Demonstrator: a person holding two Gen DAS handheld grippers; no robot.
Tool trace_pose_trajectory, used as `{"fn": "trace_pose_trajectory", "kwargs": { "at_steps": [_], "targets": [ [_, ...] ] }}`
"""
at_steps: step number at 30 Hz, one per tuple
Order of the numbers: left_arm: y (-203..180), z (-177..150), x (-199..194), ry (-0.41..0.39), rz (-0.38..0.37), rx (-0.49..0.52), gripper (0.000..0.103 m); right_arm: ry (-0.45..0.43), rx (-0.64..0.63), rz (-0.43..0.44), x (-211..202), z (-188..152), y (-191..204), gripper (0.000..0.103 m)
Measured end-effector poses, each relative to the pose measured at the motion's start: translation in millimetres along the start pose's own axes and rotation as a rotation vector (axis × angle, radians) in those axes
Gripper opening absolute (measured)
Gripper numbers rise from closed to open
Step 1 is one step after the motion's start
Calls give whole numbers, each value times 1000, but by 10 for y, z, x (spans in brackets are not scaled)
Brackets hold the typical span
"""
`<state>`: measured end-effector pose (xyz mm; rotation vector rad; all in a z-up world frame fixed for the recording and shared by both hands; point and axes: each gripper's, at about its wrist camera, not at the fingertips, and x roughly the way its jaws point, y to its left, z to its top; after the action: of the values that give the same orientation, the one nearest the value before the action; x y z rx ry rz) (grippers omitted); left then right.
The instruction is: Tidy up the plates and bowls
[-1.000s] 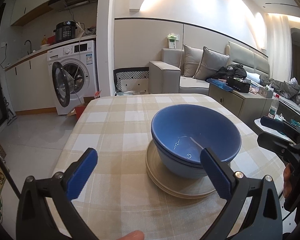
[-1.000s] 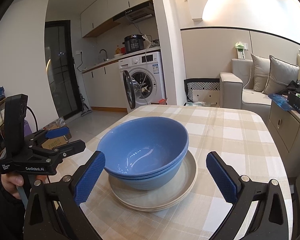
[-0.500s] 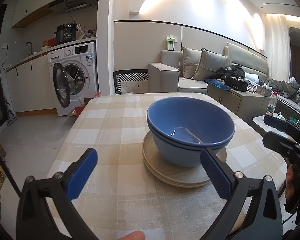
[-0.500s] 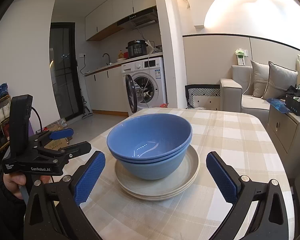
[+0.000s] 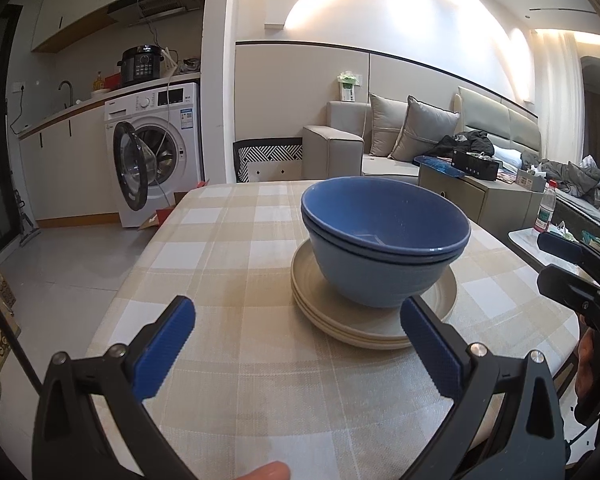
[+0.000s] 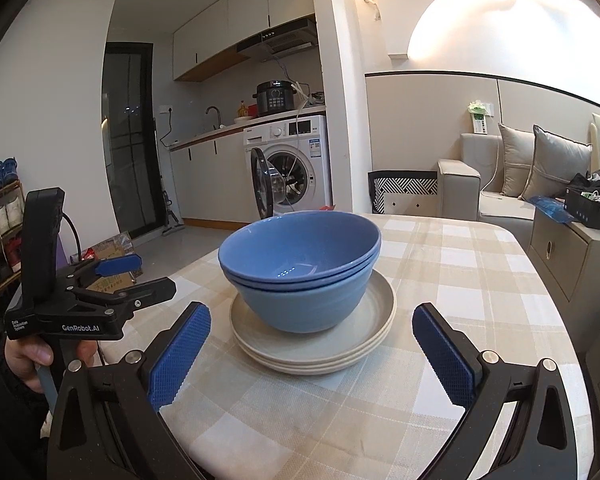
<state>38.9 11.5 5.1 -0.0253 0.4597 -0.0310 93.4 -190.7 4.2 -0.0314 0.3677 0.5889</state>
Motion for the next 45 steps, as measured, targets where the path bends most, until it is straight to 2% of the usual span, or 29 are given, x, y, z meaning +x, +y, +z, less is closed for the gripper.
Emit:
{"fn": "trace_pose_trajectory", "kwargs": {
  "at_steps": [15, 45],
  "targets": [
    [-49, -174, -70, 6, 5, -15, 103, -14, 18, 15, -109, -141, -7, 103],
    [-116, -241, -55, 21, -5, -2, 103, -16, -16, 29, -143, -177, 72, 103]
  ]
}}
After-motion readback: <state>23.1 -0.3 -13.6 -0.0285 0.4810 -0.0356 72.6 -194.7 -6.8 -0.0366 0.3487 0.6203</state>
